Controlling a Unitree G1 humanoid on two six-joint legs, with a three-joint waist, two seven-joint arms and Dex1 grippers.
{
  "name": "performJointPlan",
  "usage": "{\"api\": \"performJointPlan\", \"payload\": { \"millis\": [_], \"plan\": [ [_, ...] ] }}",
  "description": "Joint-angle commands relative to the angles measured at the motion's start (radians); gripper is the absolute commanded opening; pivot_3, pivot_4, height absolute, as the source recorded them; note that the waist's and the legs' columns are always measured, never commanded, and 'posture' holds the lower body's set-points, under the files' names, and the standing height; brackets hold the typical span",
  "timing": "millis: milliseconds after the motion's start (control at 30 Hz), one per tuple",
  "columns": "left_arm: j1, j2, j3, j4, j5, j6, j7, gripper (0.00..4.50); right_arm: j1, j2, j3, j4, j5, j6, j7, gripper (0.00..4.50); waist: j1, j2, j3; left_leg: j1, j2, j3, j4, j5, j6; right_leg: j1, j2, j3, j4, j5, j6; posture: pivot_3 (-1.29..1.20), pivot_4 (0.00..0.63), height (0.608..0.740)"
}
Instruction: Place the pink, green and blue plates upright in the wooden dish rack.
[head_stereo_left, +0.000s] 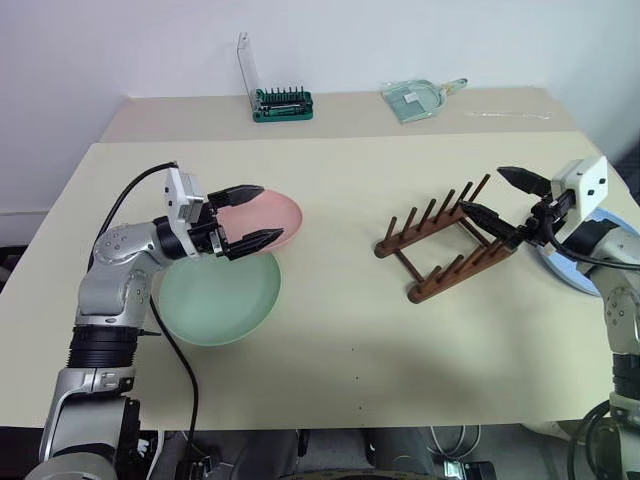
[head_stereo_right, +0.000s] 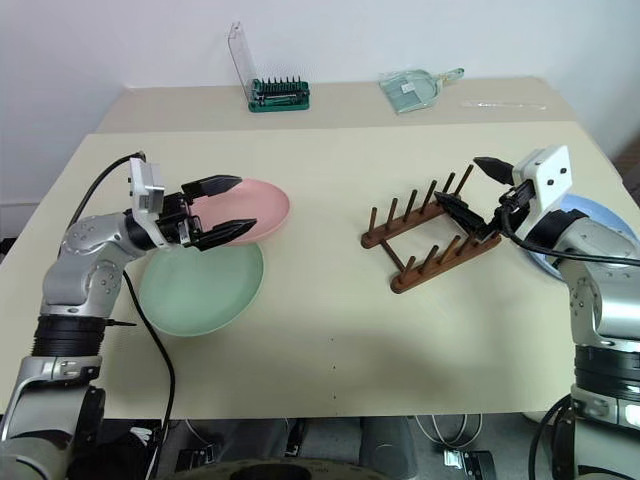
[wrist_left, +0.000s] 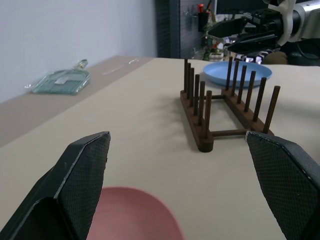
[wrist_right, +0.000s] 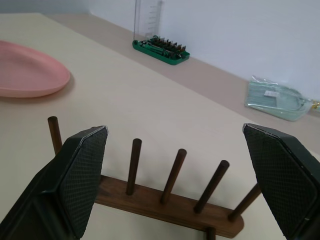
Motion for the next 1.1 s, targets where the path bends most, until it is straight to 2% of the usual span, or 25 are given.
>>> {"api": "performJointPlan", "payload": {
  "millis": [33,267,467,600,733,933,1000,1100],
  "plan": [
    [-0.037,0.008,0.003,0.018,0.01,-0.036,-0.033,4.5,0.004,-0.006,-0.04,-0.056,0.018,-0.013,-0.014,4.42,0.0,0.0,0.0,0.0,0.0,0.0,0.0,0.0,0.0,0.0,0.0,0.0,0.0,0.0,0.0,0.0,0.15,0.74],
    [-0.072,0.02,0.002,0.082,0.03,-0.048,-0.065,4.5,0.018,0.033,-0.016,-0.111,0.012,-0.005,-0.065,4.42,-0.002,0.0,0.0,0.0,0.0,0.0,0.0,0.0,0.0,0.0,0.0,0.0,0.0,0.0,0.0,0.0,0.15,0.74],
    [-0.12,0.037,0.014,0.111,0.049,-0.063,-0.079,4.5,-0.035,0.075,0.009,-0.105,0.038,-0.021,-0.056,4.42,-0.001,0.0,0.0,0.0,0.0,0.0,0.0,0.0,0.0,0.0,0.0,0.0,0.0,0.0,0.0,0.0,0.15,0.74],
    [-0.1,0.058,0.03,0.092,0.061,-0.058,-0.043,4.5,-0.065,0.127,0.025,-0.104,0.104,-0.001,-0.023,4.42,-0.002,0.0,0.0,0.0,0.0,0.0,0.0,0.0,0.0,0.0,0.0,0.0,0.0,0.0,0.0,0.0,0.15,0.74],
    [-0.051,0.062,0.033,-0.02,0.026,-0.015,-0.031,4.5,-0.047,0.095,0.026,-0.121,0.149,0.009,0.067,4.42,-0.002,0.0,0.0,0.0,0.0,0.0,0.0,0.0,0.0,-0.001,0.0,0.0,0.0,0.0,0.0,0.0,0.15,0.74],
    [-0.053,0.077,0.044,-0.007,0.014,-0.007,-0.043,4.5,-0.041,0.082,0.035,-0.131,0.191,0.017,0.141,4.42,-0.001,0.0,0.0,0.0,0.0,0.0,0.0,0.0,0.0,0.0,0.0,0.0,0.0,0.0,0.0,0.0,0.15,0.74],
    [-0.048,0.077,0.03,-0.023,0.006,0.011,-0.054,4.5,0.013,0.057,0.01,-0.174,0.237,0.033,0.203,4.42,0.0,0.0,0.0,0.0,0.0,0.0,0.0,0.0,0.0,0.0,0.0,0.0,0.0,0.0,0.0,0.0,0.15,0.74],
    [-0.06,0.063,0.007,-0.022,0.009,0.026,-0.06,4.5,0.053,0.049,-0.007,-0.204,0.253,0.031,0.208,4.42,0.0,-0.001,0.0,-0.001,0.0,0.0,0.0,0.0,0.0,0.0,0.0,0.0,-0.001,0.0,0.0,0.0,0.15,0.74]
  ]
}}
